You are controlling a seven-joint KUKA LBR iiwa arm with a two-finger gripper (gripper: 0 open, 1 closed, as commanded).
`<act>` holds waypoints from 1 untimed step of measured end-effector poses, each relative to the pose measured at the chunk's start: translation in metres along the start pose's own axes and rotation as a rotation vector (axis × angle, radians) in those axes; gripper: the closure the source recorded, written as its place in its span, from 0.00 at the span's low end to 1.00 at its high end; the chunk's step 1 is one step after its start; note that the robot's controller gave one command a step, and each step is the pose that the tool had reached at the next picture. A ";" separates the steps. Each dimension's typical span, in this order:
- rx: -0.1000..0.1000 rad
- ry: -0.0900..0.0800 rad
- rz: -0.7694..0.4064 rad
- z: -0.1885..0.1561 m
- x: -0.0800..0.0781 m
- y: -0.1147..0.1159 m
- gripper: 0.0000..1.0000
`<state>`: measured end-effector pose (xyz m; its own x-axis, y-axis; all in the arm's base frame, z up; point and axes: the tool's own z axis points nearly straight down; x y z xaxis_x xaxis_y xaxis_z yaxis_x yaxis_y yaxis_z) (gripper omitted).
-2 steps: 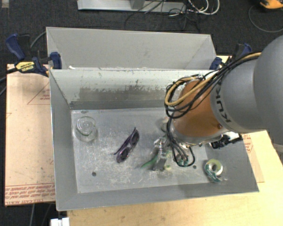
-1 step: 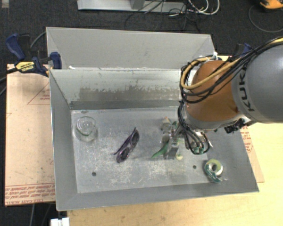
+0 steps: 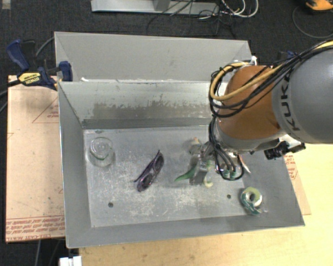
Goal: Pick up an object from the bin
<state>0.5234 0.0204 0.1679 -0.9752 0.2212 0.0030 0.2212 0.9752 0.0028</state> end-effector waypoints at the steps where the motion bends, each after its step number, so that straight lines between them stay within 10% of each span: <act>1: -0.002 -0.016 -0.076 -0.075 0.007 -0.013 1.00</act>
Offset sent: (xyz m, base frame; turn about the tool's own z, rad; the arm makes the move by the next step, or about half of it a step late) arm 0.0209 -0.0010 0.2063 -0.0728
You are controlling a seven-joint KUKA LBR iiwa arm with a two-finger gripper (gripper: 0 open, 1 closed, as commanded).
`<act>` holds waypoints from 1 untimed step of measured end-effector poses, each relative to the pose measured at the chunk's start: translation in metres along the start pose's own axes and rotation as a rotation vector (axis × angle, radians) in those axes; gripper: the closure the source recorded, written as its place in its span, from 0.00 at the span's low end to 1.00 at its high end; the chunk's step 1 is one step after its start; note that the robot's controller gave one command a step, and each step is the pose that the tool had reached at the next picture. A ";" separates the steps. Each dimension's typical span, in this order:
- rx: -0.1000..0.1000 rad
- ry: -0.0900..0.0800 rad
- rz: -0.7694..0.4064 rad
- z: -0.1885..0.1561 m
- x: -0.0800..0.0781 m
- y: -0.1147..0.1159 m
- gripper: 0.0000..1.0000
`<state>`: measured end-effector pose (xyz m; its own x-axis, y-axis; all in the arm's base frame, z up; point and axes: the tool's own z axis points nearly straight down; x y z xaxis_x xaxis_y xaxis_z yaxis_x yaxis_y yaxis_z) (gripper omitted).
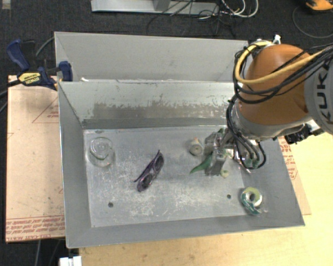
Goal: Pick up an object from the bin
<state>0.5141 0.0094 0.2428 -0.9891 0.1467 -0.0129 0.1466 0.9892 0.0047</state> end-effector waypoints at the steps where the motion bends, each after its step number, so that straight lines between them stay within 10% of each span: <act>1: 0.001 0.013 0.000 -0.087 -0.020 0.010 1.00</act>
Offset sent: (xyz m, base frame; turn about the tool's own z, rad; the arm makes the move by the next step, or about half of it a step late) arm -0.0006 -0.0004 -0.1467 0.1487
